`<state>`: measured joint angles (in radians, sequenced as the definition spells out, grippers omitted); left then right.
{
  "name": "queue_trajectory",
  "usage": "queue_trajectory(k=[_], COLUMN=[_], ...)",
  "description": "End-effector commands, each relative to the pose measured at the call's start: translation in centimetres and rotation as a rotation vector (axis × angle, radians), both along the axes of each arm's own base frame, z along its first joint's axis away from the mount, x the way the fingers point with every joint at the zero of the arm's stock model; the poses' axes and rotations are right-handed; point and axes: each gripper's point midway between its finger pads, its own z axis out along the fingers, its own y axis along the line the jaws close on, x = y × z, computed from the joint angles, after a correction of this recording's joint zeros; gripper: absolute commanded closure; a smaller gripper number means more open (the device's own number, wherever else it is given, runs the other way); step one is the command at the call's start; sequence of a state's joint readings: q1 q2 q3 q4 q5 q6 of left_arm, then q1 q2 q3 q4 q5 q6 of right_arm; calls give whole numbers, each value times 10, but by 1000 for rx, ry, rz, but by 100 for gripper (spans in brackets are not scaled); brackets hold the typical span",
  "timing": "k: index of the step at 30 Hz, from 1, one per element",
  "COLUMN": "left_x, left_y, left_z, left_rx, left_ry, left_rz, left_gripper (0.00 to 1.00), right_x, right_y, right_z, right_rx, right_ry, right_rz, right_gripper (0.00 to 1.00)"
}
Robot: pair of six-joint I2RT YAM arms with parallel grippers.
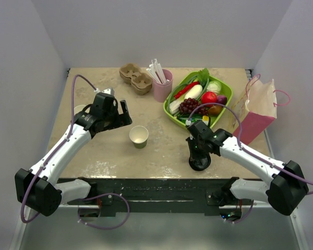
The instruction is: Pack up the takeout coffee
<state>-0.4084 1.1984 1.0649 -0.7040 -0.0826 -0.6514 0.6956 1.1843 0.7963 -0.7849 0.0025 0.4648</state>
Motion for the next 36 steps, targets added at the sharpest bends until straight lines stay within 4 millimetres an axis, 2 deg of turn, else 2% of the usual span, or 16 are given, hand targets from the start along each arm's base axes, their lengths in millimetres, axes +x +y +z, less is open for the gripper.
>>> queue_trajectory(k=[1,3,10,19,25,32,34,36], left_x=[2,2,1,1,1,3,5,6], left_y=[-1,-1,-1,-4,-10,-49,-54,-62], left_z=[4,5,6,3,5,32,38,46], left_rx=[-8,-9,-8,-18,-40,-200,-217,-245], left_ry=[-19,-22,-25,-24,-32,-101,-121,-169], left_rz=[8,8,3,-11,-45,-216,-243,-292], left_gripper=[0,0,0,1,0,0,0,0], right_x=[5,7,6,7,7,14,15,16], right_y=[1,1,3,-1,-3,-2,3,17], right_z=[3,7,23,54,57,88,101,126], right_rx=[3,9,35,55,55,87,126,219], right_ry=[-29,-42,-60,-125,-146,-245,-283,-342], right_rz=[-20,-23,-10,18,32,80,115,161], right_gripper=[94,100,100,100,100,100,100,100])
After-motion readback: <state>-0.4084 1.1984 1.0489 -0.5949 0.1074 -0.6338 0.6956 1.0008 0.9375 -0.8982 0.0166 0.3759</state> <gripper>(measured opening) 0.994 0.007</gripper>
